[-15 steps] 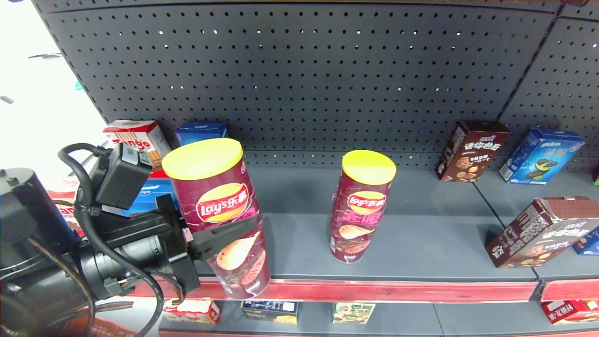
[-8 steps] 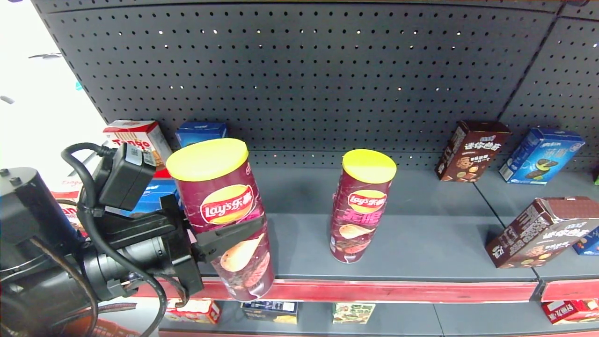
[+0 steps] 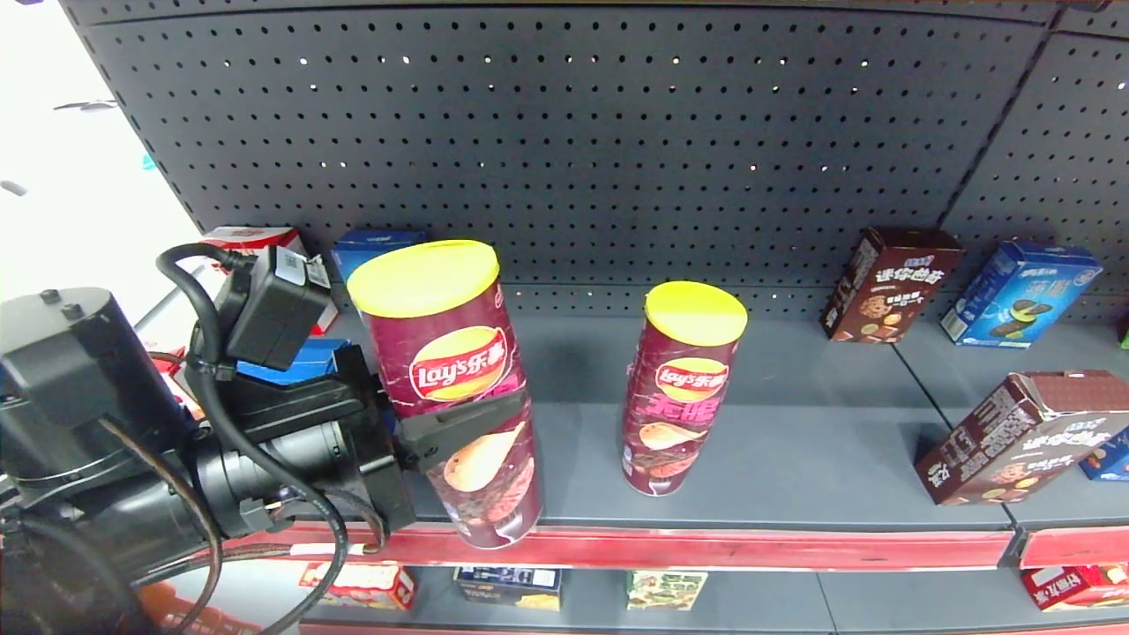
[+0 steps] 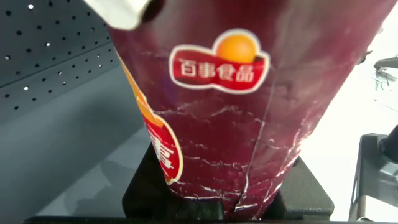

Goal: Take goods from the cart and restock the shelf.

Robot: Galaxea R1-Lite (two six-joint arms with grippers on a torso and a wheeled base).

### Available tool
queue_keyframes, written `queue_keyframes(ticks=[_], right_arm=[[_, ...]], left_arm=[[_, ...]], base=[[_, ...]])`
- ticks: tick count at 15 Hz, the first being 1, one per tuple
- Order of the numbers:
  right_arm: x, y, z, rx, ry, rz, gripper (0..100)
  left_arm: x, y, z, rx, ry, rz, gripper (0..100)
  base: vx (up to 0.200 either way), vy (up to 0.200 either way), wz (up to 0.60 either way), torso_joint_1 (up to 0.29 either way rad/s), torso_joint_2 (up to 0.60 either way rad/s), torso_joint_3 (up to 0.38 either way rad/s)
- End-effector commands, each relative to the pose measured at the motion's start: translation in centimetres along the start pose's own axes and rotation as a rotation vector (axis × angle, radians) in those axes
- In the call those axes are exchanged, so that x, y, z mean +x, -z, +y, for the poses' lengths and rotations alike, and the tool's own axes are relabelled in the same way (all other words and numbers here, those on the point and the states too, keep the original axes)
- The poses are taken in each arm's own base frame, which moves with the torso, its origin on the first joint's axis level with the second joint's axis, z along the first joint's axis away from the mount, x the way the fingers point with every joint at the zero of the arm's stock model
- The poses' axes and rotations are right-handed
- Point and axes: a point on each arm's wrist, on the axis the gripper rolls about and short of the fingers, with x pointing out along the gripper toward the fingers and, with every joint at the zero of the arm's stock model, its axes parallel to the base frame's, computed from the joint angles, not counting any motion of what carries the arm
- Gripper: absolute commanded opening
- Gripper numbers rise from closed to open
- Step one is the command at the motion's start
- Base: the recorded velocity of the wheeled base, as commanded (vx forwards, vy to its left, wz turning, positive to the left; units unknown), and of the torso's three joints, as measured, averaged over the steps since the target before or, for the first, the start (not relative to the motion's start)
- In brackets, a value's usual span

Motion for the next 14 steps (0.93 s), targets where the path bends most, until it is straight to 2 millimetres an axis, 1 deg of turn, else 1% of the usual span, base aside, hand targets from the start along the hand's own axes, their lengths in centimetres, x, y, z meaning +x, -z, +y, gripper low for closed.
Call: queue_keyframes(ticks=[1, 3, 4, 5, 6, 7, 8, 9, 10, 11, 12, 13, 14], right_arm=[[0.73, -0.21, 0.09, 0.02, 0.086, 0.086, 100], [1.22, -0.31, 0.12, 0.029, 0.144, 0.141, 100], [1.05, -0.27, 0.23, 0.029, 0.205, 0.112, 100], [1.01, -0.27, 0.02, 0.026, 0.301, 0.089, 100], [1.01, -0.27, 0.02, 0.026, 0.301, 0.089, 100], [1.04, -0.22, -0.19, 0.04, 0.361, 0.063, 100], [1.13, -0.19, 0.16, 0.033, 0.193, 0.065, 100], [1.16, -0.19, 0.33, 0.016, 0.116, 0.064, 100], [1.3, -0.17, 0.34, 0.012, 0.121, 0.088, 100], [1.33, -0.15, 0.31, 0.021, 0.18, 0.095, 100], [1.34, -0.15, 0.31, 0.021, 0.196, 0.095, 100], [1.44, 0.41, 0.26, 0.063, 0.361, 0.152, 100], [1.52, 0.39, 0.29, 0.082, 0.426, 0.159, 100]], left_arm=[[0.63, 0.4, 0.33, -0.008, 0.003, 0.015, 0], [0.73, 0.28, 0.34, -0.006, 0.005, 0.011, 0], [0.81, 0.12, 0.34, -0.003, 0.006, 0.005, 0], [0.95, -0.08, 0.34, 0.001, 0.01, -0.001, 0], [0.95, -0.08, 0.34, 0.001, 0.01, -0.001, 0], [1.07, -0.08, 0.4, 0.001, 0.011, -0.001, 0], [1.08, -0.08, 0.37, -0.001, 0.013, -0.001, 0], [1.08, -0.01, 0.38, -0.002, 0.022, 0.002, 0], [1.06, 0.26, 0.56, -0.002, 0.065, 0.011, 0], [1.11, 0.1, 0.58, -0.001, 0.071, 0.006, 0], [1.11, 0.1, 0.58, -0.001, 0.071, 0.006, 0], [1.24, 0.37, 0.69, -0.006, 0.071, 0.015, 0], [1.3, 0.53, 0.73, -0.007, 0.071, 0.02, 0]], base=[[0.0, 0.0, 0.0, 0.0, 0.0, 0.0], [0.0, 0.0, 0.0, 0.0, 0.0, 0.0], [0.0, 0.0, 0.0, 0.0, 0.0, 0.0], [0.0, 0.0, 0.0, 0.0, 0.0, 0.0], [0.0, 0.0, 0.0, 0.0, 0.0, 0.0], [0.0, 0.0, 0.0, 0.0, 0.0, 0.0], [0.0, 0.0, 0.0, 0.0, 0.0, 0.0], [0.0, 0.0, 0.0, 0.0, 0.0, 0.0], [0.0, 0.0, 0.0, 0.0, 0.0, 0.0], [0.0, 0.0, 0.0, 0.0, 0.0, 0.0], [0.0, 0.0, 0.0, 0.0, 0.0, 0.0], [0.0, 0.0, 0.0, 0.0, 0.0, 0.0], [0.0, 0.0, 0.0, 0.0, 0.0, 0.0]])
